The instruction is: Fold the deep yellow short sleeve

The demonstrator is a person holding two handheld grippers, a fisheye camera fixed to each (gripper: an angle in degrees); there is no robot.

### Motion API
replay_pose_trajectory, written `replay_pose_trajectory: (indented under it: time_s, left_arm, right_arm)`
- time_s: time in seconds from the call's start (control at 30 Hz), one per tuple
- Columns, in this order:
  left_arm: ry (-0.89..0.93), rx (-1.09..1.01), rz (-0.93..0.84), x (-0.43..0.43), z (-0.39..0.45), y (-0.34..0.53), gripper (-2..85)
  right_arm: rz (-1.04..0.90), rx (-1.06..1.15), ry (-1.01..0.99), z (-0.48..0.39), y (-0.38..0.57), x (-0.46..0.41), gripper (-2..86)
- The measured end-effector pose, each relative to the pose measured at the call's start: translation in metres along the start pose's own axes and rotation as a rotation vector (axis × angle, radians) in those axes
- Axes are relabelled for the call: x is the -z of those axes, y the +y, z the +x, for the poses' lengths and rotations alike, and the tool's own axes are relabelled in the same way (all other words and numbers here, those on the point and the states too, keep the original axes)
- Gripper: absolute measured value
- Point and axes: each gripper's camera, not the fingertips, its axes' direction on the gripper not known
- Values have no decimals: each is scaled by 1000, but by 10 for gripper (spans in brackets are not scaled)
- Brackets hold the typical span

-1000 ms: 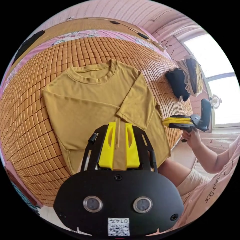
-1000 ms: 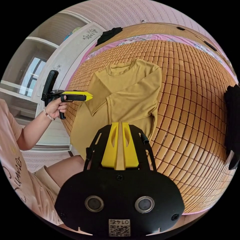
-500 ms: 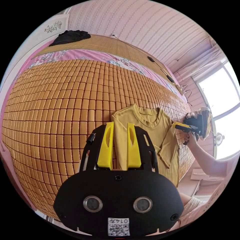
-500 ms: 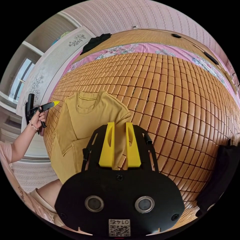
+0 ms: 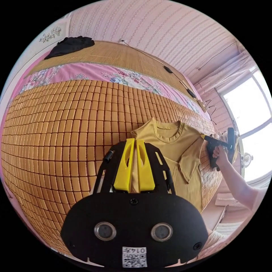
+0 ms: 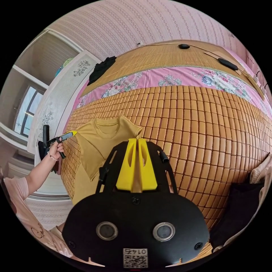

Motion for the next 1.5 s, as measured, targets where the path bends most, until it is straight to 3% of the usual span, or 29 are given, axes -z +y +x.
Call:
replay_pose_trajectory:
  time_s: [0.17,0.37,0.57,0.67,0.93,1.13,1.33,1.5]
  left_arm:
    - [86,-117,40,47,24,28,-10]
    - [171,-290,-34,114,47,142,-10]
    - [231,-134,-211,89,22,271,-9]
    - [171,-84,-244,71,13,305,-9]
    - [170,-75,-205,85,21,351,-6]
    - [-178,-94,-244,82,46,378,3]
    - [-138,-253,-126,82,114,373,6]
    - [-109,-205,-159,12,158,351,56]
  right_arm:
    - [11,141,-91,-31,30,32,4]
    - [-64,231,-204,-66,139,65,4]
    - [-275,54,-150,-45,236,-13,4]
    - [-256,12,-119,-39,254,-33,5]
    - [-239,63,-74,-52,266,-42,7]
    - [-343,81,130,-80,273,-76,23]
    - [-173,270,198,-157,257,-105,70]
    - [-261,294,236,-208,240,-181,86]
